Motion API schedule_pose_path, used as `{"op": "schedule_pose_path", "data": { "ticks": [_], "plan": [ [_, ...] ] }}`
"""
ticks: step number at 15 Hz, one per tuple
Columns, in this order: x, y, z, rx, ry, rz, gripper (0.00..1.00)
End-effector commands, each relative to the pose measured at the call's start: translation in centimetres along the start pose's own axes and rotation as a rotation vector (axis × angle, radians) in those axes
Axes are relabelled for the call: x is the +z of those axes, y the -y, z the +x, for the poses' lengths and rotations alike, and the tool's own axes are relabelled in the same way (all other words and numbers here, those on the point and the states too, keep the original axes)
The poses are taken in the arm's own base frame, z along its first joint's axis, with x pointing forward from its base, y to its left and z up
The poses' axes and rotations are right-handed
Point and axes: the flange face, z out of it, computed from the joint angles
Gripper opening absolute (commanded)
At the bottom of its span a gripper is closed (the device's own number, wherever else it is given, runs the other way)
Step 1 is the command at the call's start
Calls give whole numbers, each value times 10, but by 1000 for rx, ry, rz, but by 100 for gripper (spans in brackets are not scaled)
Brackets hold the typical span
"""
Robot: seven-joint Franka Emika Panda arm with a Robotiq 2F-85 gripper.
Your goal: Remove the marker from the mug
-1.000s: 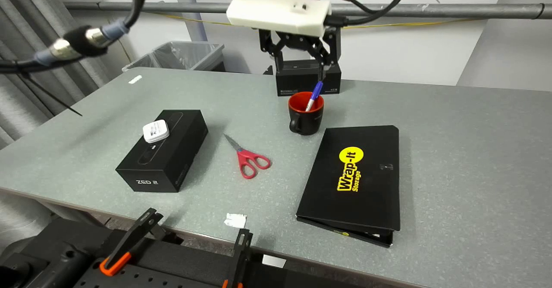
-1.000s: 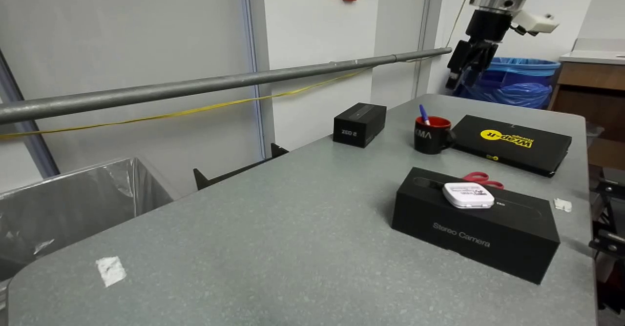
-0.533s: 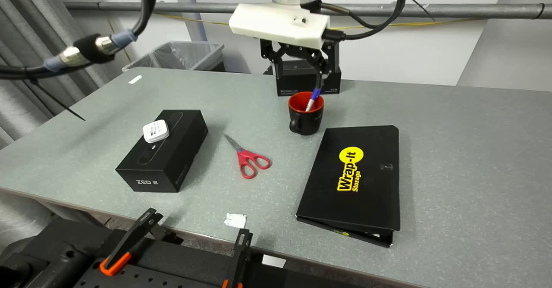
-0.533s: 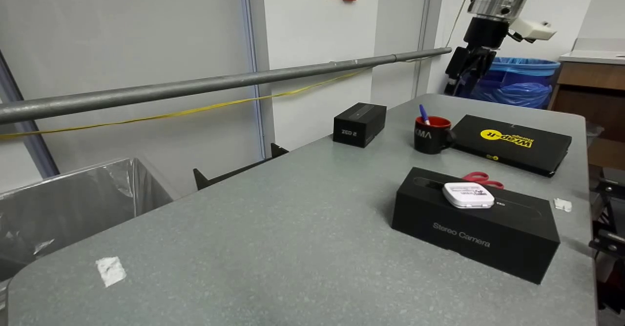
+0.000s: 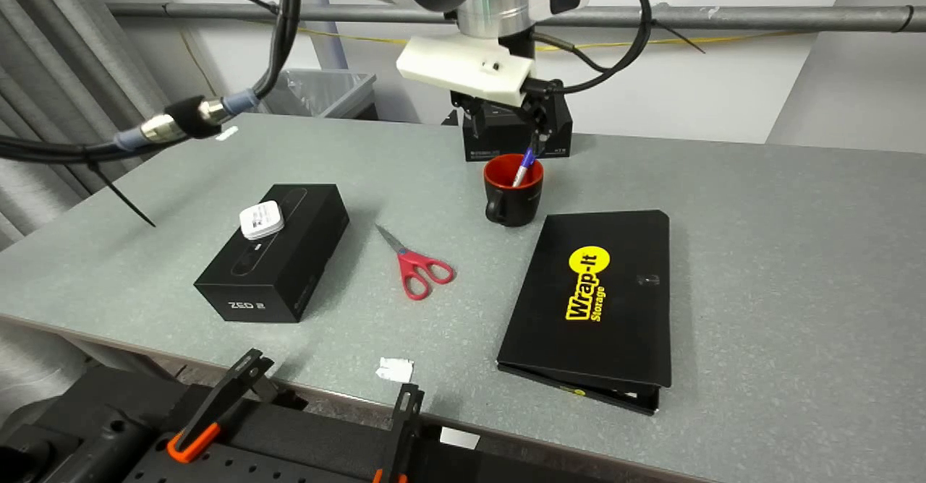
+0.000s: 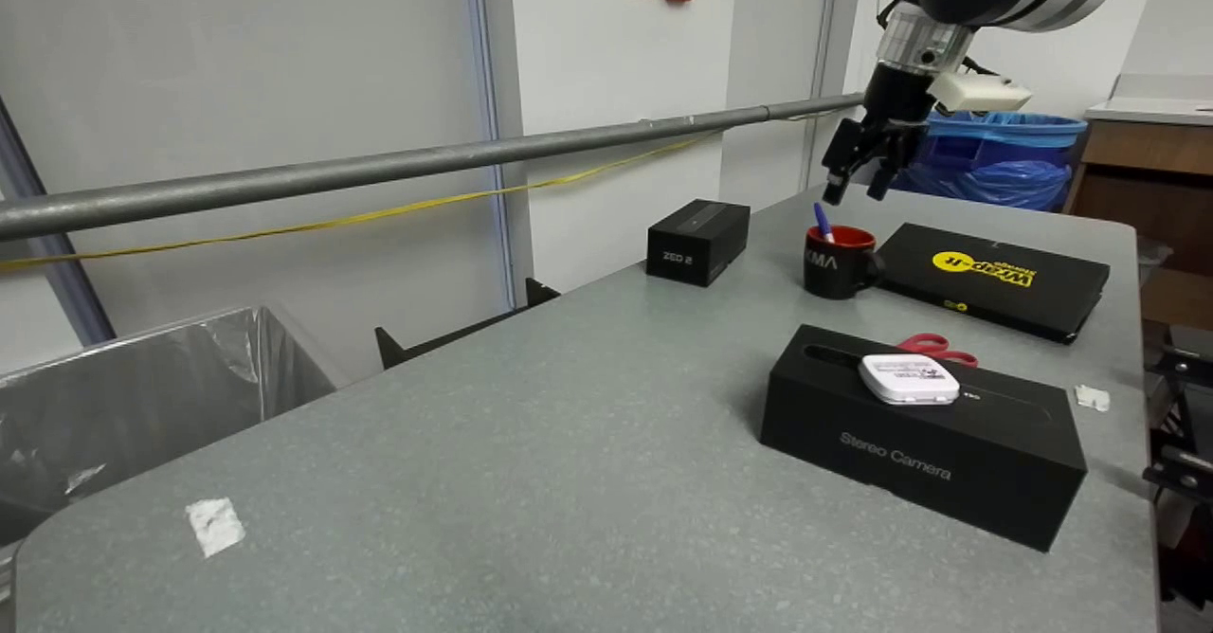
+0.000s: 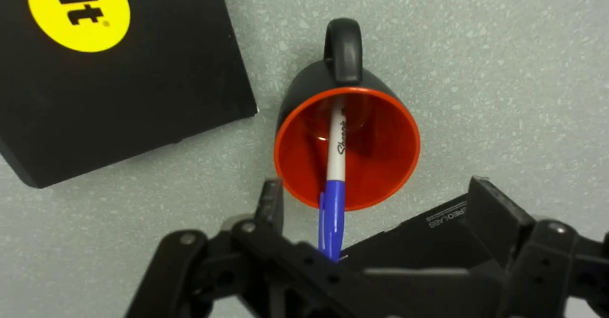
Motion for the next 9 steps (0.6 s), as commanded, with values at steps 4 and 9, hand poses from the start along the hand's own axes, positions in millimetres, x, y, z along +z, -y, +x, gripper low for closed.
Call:
{"op": "schedule_pose_path", "data": {
  "ticks": [4, 9],
  "plan": [
    [35, -3, 32, 109, -61, -55, 100],
    [43, -12, 44, 163, -86, -87, 100]
  ]
}}
